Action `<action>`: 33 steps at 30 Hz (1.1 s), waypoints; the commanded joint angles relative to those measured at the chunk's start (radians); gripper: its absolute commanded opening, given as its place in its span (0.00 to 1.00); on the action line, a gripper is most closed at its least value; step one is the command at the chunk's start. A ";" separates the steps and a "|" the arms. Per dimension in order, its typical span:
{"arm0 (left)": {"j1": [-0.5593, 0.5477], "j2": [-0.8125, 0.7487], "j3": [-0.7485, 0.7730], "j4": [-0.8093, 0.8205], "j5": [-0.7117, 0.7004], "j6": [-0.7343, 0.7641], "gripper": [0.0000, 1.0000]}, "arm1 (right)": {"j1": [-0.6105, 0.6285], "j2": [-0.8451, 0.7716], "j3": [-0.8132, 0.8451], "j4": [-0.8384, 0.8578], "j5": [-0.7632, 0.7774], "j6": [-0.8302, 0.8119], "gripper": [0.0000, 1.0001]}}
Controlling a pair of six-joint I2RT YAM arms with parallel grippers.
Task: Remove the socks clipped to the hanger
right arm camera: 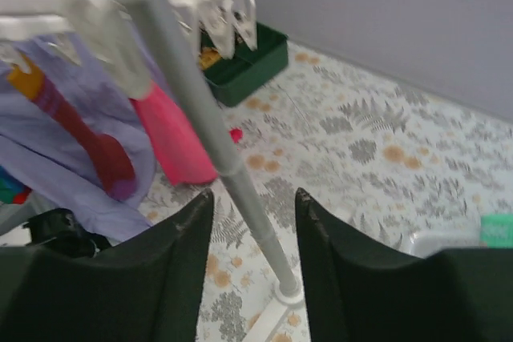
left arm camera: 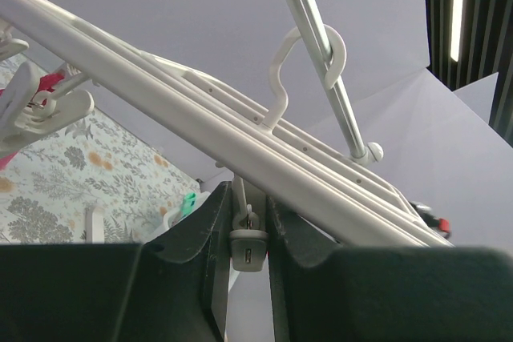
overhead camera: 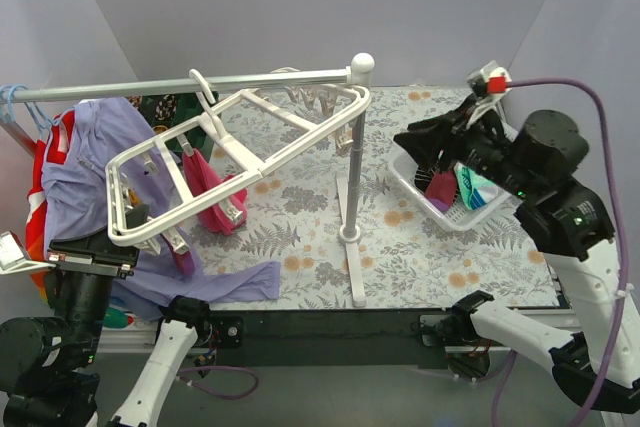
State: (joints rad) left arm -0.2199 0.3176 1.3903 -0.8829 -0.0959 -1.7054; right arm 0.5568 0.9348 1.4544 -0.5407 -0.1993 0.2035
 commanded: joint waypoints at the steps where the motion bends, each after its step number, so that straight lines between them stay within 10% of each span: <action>1: -0.006 0.028 0.001 0.002 0.033 0.018 0.00 | 0.002 0.039 0.191 0.094 -0.283 0.033 0.43; 6: -0.006 0.031 0.007 0.001 0.028 0.024 0.00 | 0.002 0.107 0.303 0.290 -0.481 0.200 0.32; 13: -0.004 0.034 0.015 -0.001 0.030 0.027 0.00 | 0.002 0.191 0.291 0.473 -0.667 0.379 0.46; 33: -0.004 0.020 0.050 0.039 0.094 0.093 0.00 | 0.005 0.315 0.222 0.668 -0.578 0.605 0.49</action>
State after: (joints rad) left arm -0.2199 0.3176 1.4151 -0.8764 -0.0834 -1.6627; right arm 0.5568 1.2316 1.6897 0.0193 -0.8330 0.7425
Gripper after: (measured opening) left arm 0.175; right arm 0.498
